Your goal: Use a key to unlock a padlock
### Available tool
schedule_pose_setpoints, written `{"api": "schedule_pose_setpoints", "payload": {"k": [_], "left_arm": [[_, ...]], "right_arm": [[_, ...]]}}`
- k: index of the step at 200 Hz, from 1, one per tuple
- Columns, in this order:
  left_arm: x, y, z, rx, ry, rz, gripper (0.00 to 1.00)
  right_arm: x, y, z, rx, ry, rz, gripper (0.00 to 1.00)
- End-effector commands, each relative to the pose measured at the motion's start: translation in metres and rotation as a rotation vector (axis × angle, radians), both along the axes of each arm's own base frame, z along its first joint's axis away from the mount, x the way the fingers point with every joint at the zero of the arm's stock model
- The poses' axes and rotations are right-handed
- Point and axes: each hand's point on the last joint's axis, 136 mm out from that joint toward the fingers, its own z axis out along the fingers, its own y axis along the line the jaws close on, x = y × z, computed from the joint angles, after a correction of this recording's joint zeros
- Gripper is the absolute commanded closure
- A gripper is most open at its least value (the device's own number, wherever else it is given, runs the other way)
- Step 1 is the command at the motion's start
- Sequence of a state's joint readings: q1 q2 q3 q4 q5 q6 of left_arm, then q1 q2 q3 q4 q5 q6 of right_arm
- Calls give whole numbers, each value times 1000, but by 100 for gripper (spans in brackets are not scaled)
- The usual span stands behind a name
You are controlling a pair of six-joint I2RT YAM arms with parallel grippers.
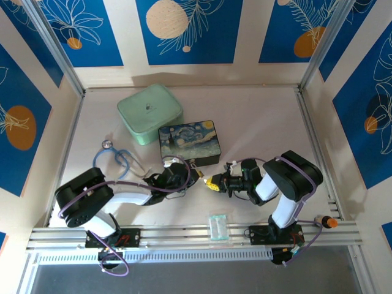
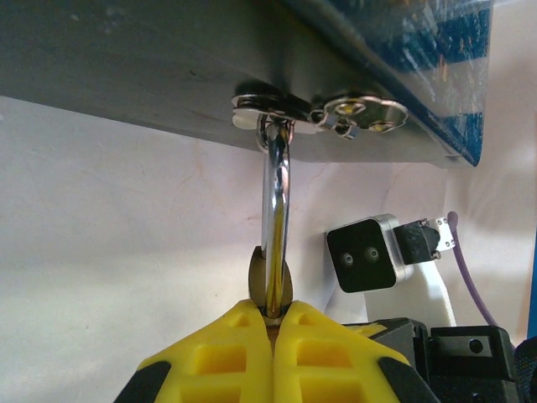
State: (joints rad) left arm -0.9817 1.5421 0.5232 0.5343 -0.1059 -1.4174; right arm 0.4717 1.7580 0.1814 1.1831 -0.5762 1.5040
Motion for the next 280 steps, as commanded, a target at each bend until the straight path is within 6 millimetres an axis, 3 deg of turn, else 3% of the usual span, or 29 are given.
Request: {"api": "schedule_pose_setpoints", "payload": {"k": [1, 74, 129, 173, 280], "left_arm": [[-4, -8, 9, -55, 4, -25, 100], [-6, -14, 9, -82, 18, -35, 100], [-10, -17, 13, -91, 16, -53, 100], [-11, -17, 15, -99, 12, -57, 100], [-14, -23, 27, -147, 3, -84, 100]], "right_arm": [[13, 3, 9, 48, -10, -61, 100], [17, 16, 12, 77, -28, -39, 100], [22, 7, 7, 69, -40, -40, 100], [13, 4, -3, 65, -8, 26, 100], [9, -6, -4, 97, -7, 186, 100]]}}
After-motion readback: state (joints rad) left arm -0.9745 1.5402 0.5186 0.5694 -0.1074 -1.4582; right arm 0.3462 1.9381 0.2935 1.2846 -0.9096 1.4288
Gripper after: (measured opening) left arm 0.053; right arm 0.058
